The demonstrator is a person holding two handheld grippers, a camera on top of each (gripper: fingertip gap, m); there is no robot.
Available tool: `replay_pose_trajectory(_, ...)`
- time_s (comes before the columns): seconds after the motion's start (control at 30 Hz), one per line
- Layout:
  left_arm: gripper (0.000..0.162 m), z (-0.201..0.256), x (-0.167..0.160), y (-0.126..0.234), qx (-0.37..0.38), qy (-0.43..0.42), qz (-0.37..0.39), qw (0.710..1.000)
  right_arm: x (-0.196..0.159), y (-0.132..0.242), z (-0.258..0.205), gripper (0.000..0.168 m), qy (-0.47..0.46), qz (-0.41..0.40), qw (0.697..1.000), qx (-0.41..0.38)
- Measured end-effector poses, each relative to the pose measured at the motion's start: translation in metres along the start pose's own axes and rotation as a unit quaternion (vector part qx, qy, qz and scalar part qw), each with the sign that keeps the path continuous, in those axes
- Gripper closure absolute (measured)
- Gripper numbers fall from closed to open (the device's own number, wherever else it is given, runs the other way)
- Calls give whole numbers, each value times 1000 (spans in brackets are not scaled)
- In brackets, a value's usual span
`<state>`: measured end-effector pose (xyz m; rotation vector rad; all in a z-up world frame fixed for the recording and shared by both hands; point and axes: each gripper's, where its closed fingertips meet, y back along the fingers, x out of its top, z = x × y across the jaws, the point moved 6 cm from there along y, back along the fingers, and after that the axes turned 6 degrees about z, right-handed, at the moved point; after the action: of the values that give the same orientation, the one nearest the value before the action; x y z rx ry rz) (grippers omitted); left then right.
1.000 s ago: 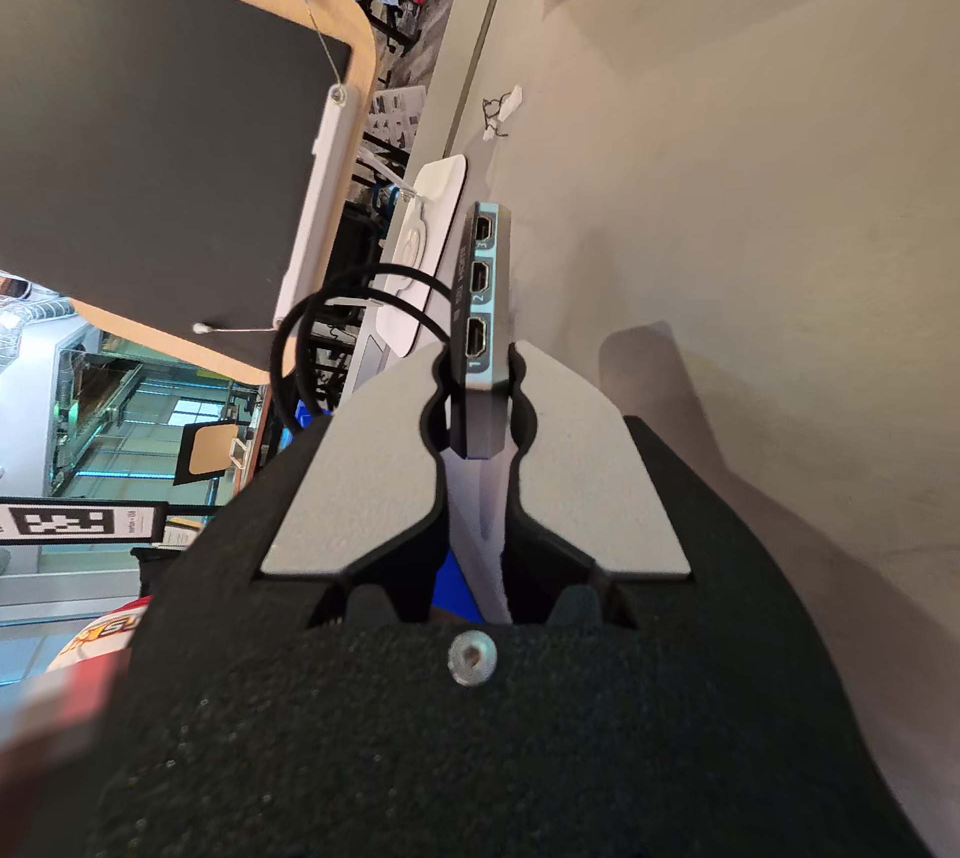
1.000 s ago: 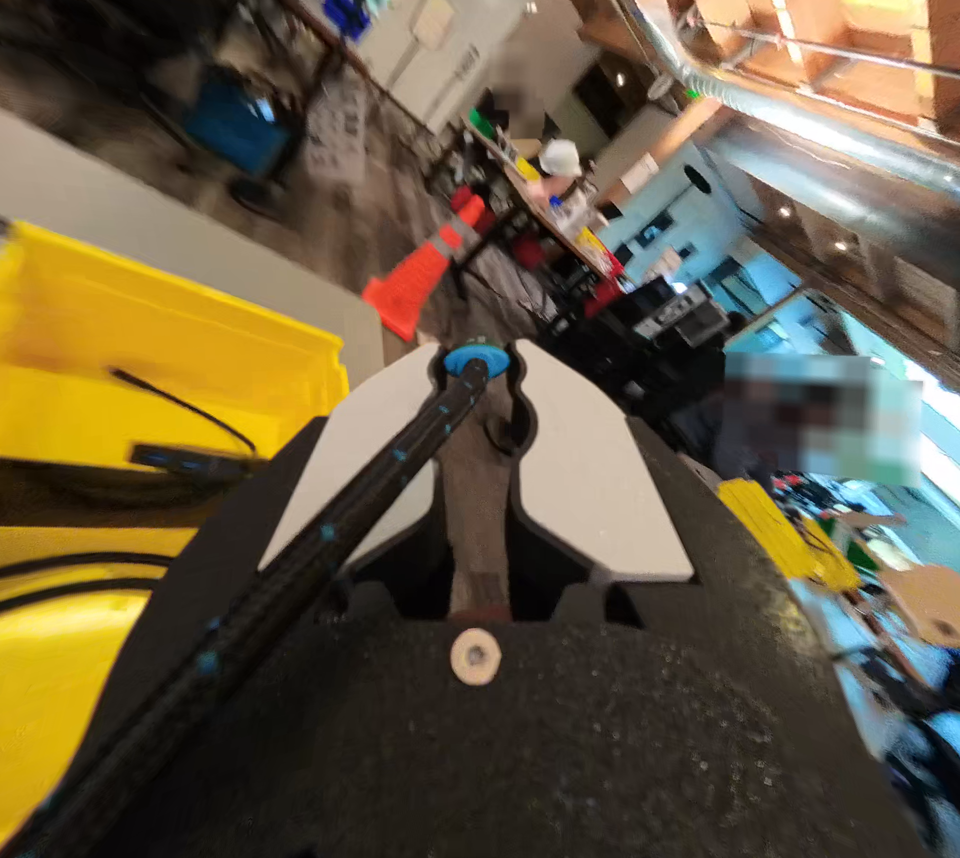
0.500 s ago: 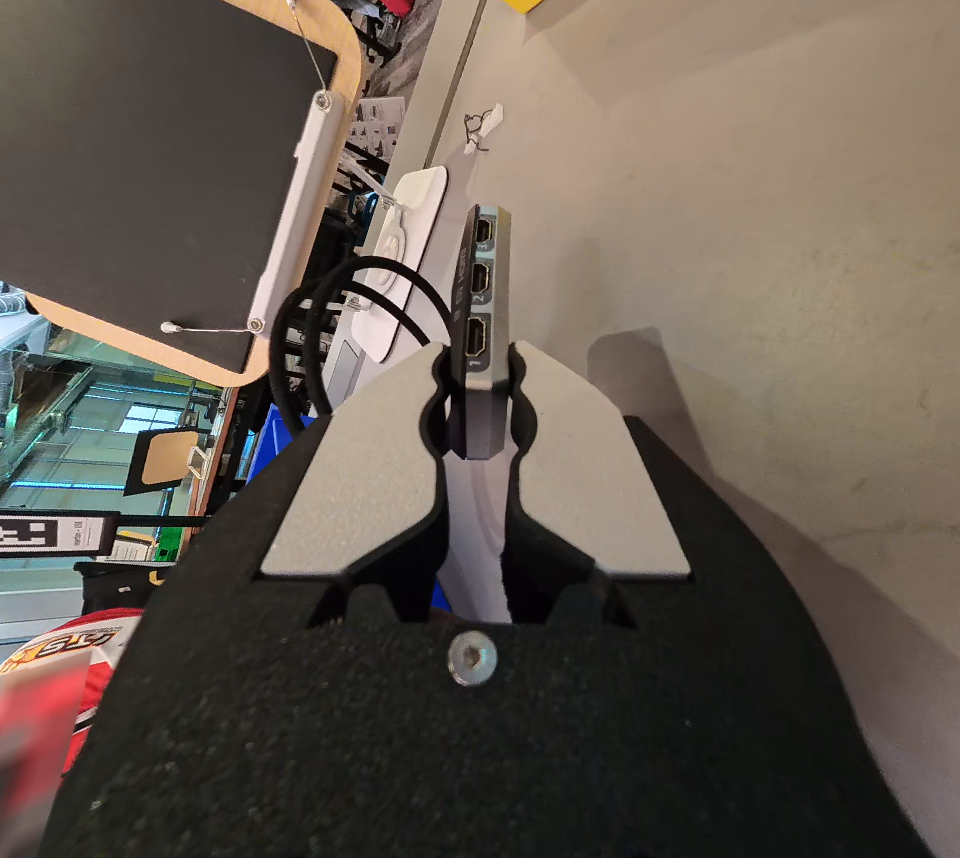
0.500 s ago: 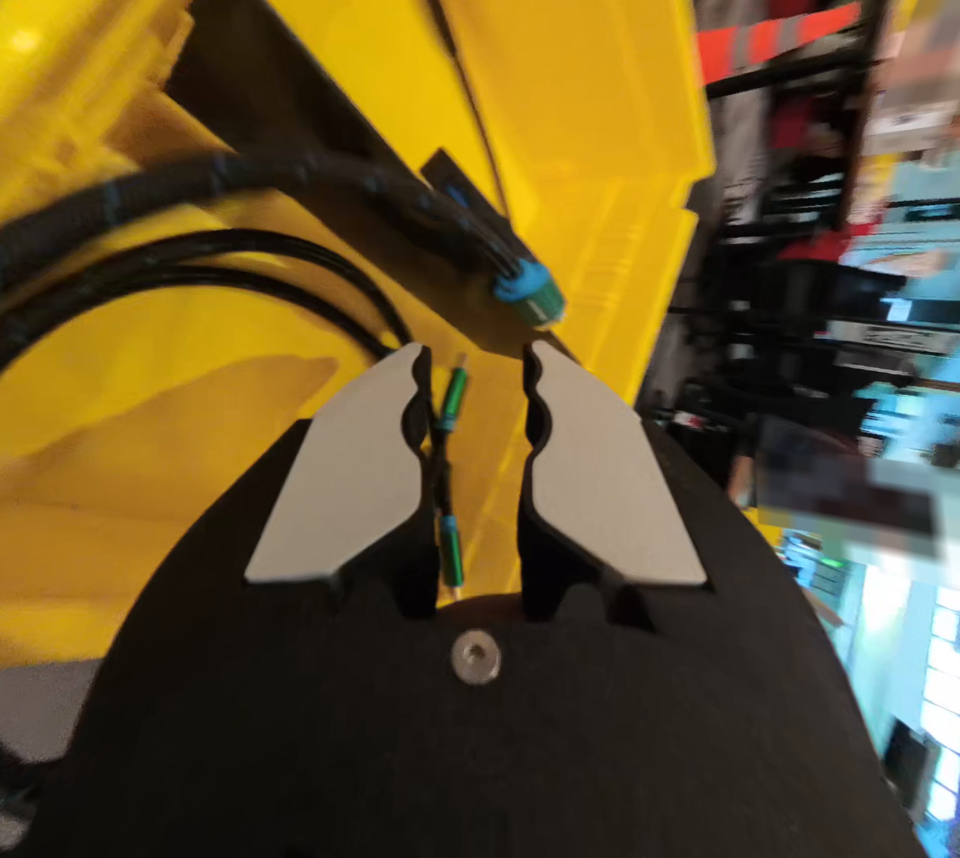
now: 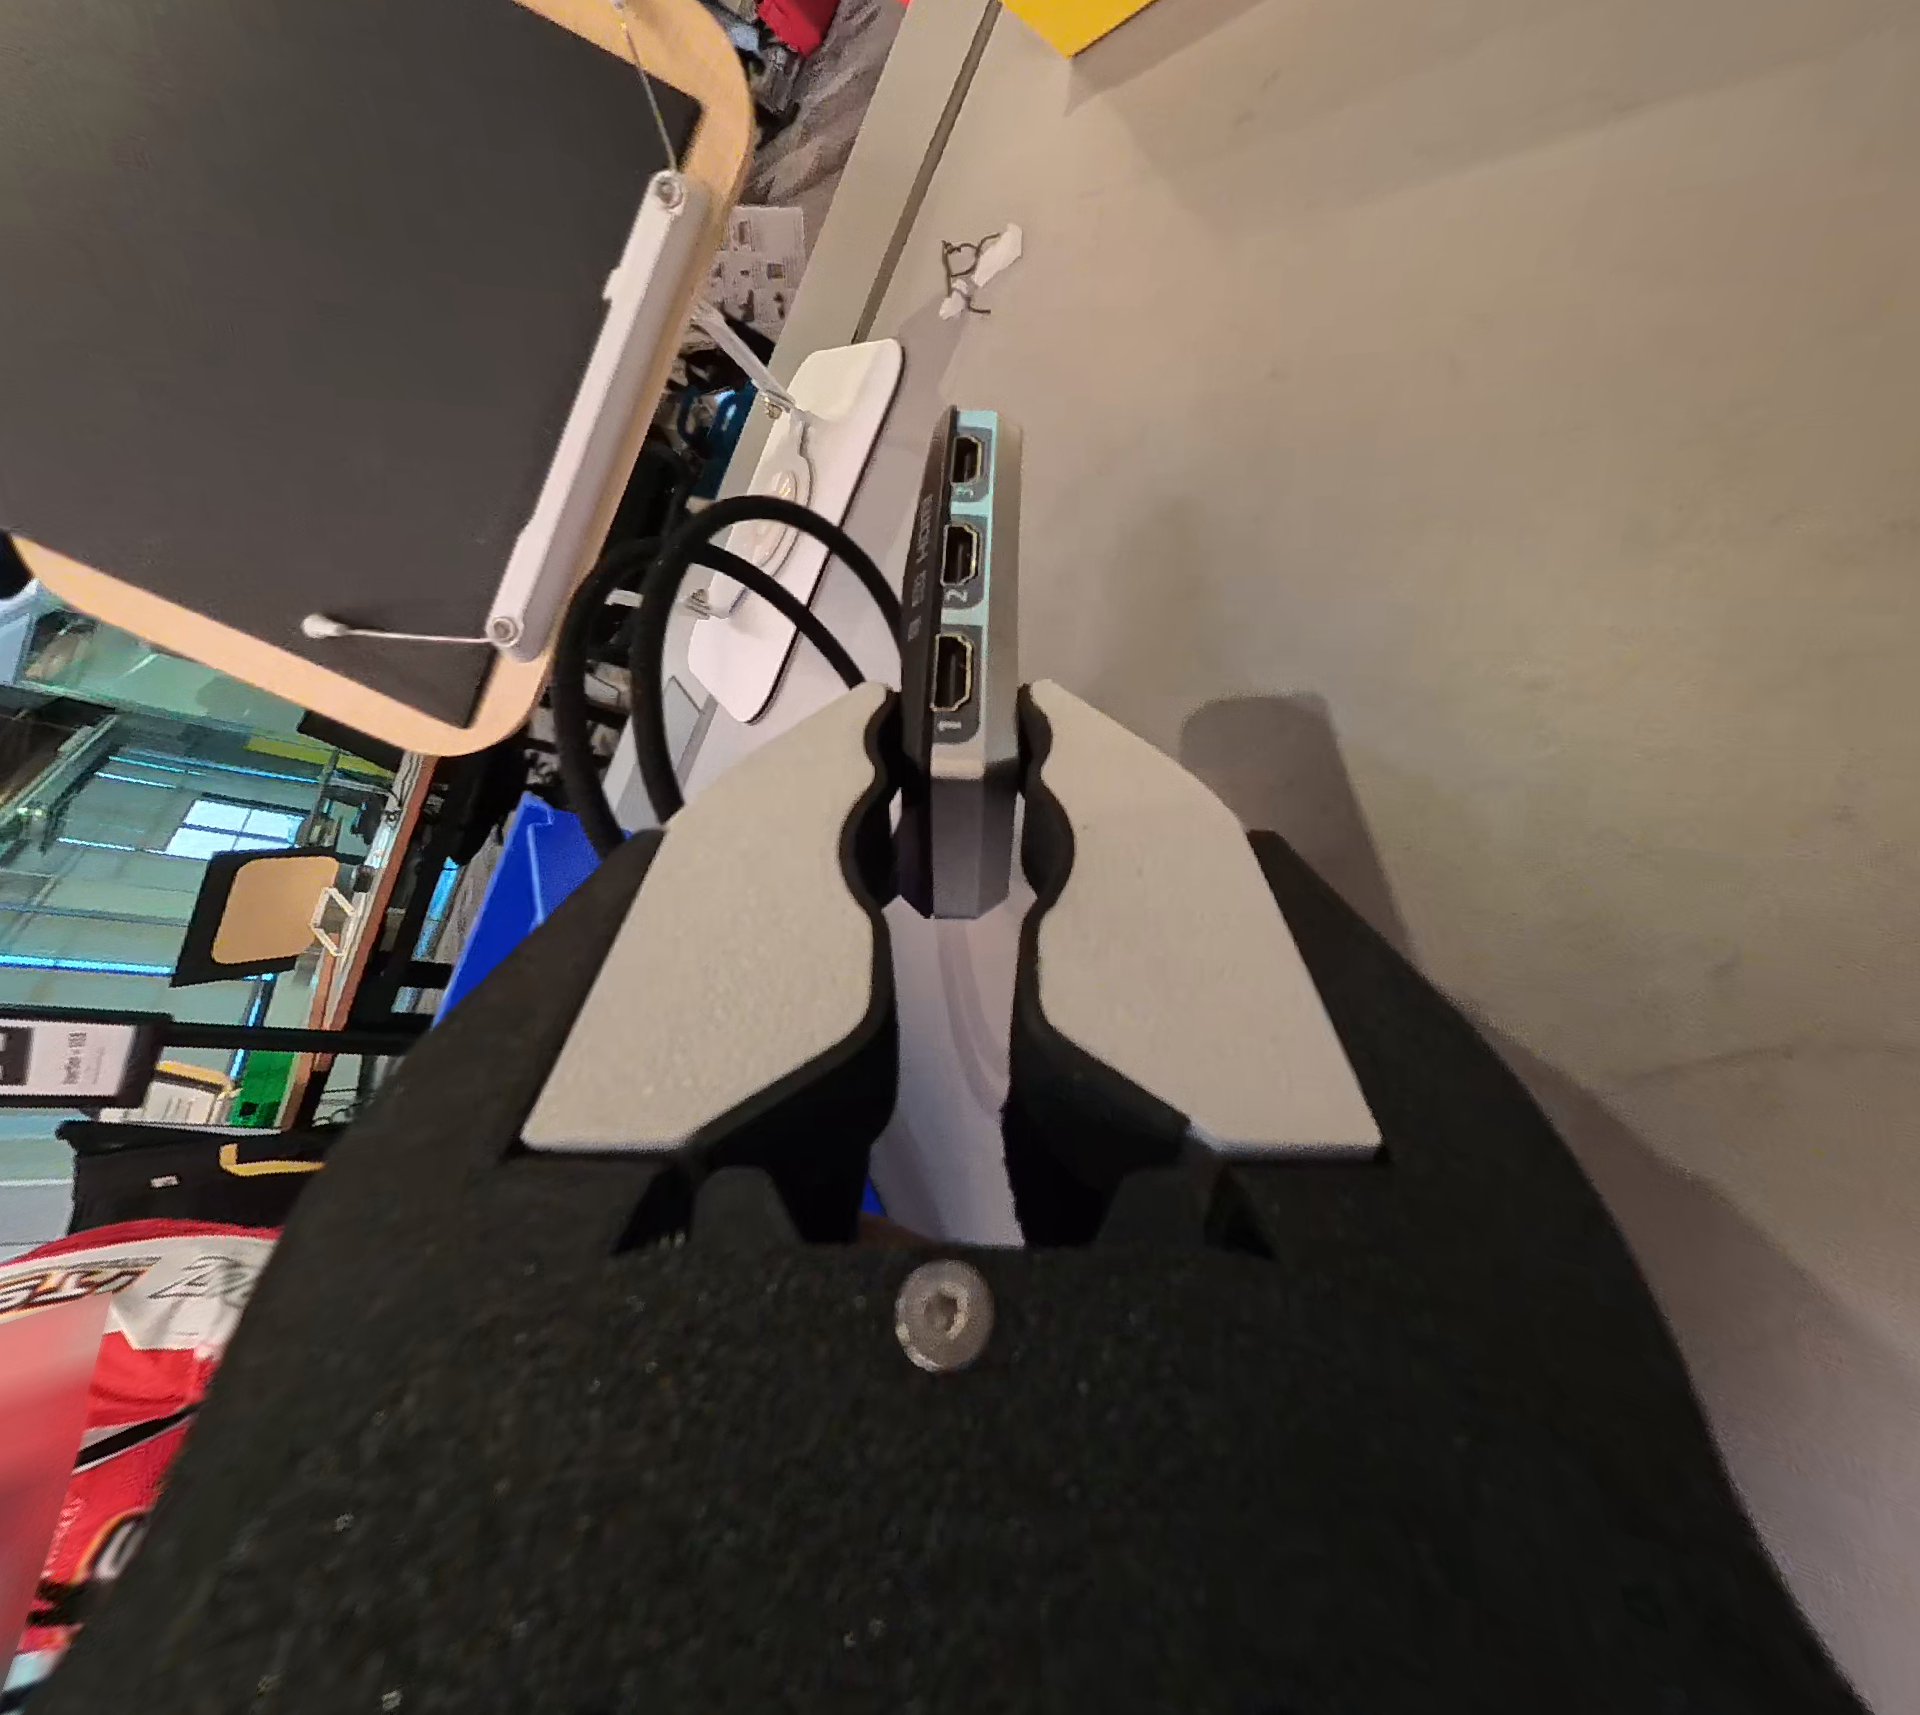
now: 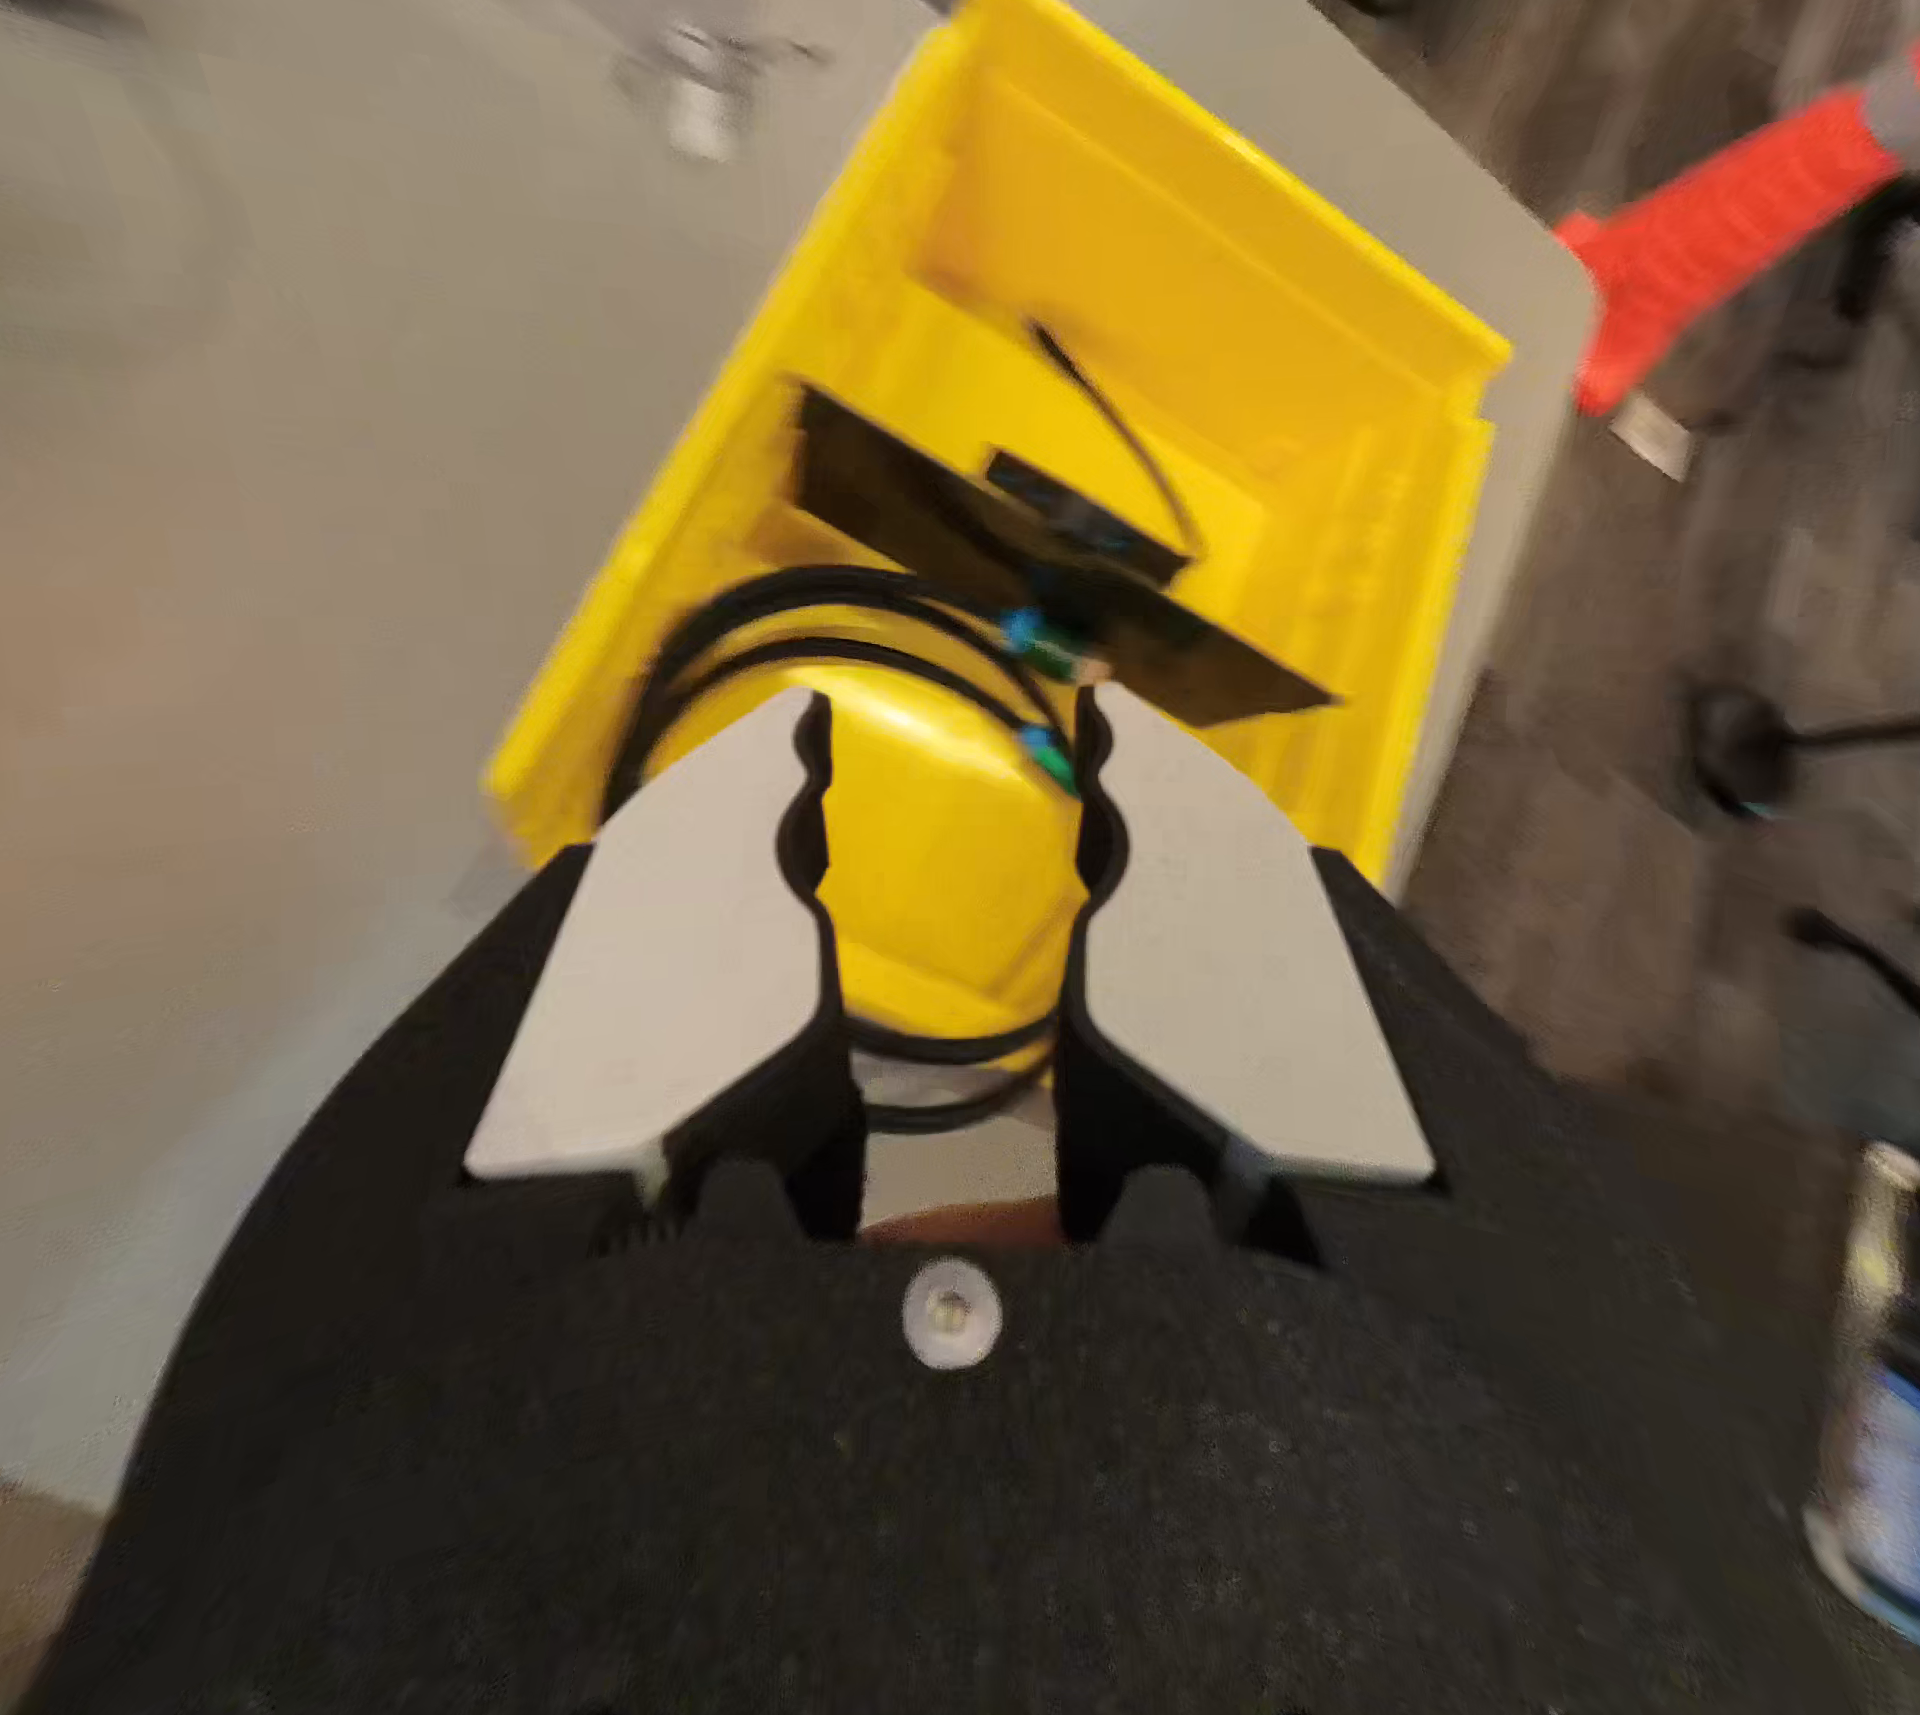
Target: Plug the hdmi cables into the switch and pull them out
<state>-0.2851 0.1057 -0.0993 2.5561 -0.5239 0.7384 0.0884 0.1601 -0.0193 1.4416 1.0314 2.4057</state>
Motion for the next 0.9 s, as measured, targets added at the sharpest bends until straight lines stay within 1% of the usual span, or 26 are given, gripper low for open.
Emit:
replay_pose_trajectory(0.07,142,-5,0,2,0,19,7,1000,-11,7,-36,125,-30,60,997,39)
replay_pose_trajectory(0.13,142,-12,2,4,1,50,21,999,-19,14,-73,126,-81,146,983,72)
replay_pose_trajectory(0.2,142,-20,4,8,-8,95,43,995,-25,20,-120,129,-132,240,950,148)
replay_pose_trajectory(0.23,143,-25,6,10,-15,116,60,991,-28,23,-145,129,-148,269,932,192)
replay_pose_trajectory(0.27,143,-30,9,13,-23,137,80,987,-32,24,-168,127,-146,282,921,226)
replay_pose_trajectory(0.33,142,-42,12,18,-34,195,107,974,-35,23,-206,126,-143,316,901,261)
replay_pose_trajectory(0.37,142,-47,14,20,-50,222,118,967,-34,23,-221,126,-140,329,890,283)
replay_pose_trajectory(0.4,142,-51,17,24,-73,246,134,957,-32,21,-232,125,-125,326,886,306)
replay_pose_trajectory(0.47,142,-57,24,33,-125,291,183,931,-21,19,-240,121,-86,319,885,328)
replay_pose_trajectory(0.57,142,-59,34,47,-199,324,230,896,15,23,-233,120,-48,347,866,358)
replay_pose_trajectory(0.7,142,-48,51,65,-278,314,270,867,67,25,-228,118,39,377,848,371)
replay_pose_trajectory(0.77,142,-40,60,72,-305,304,280,858,82,21,-235,112,59,364,837,403)
replay_pose_trajectory(0.8,141,-38,63,74,-305,304,283,857,86,19,-241,117,69,349,832,427)
replay_pose_trajectory(0.83,142,-35,64,75,-305,305,282,857,86,19,-248,137,93,329,819,461)
replay_pose_trajectory(0.87,142,-36,64,75,-296,311,282,858,86,20,-251,146,111,317,808,484)
replay_pose_trajectory(0.9,140,-39,62,75,-286,325,275,858,88,20,-250,147,108,316,803,493)
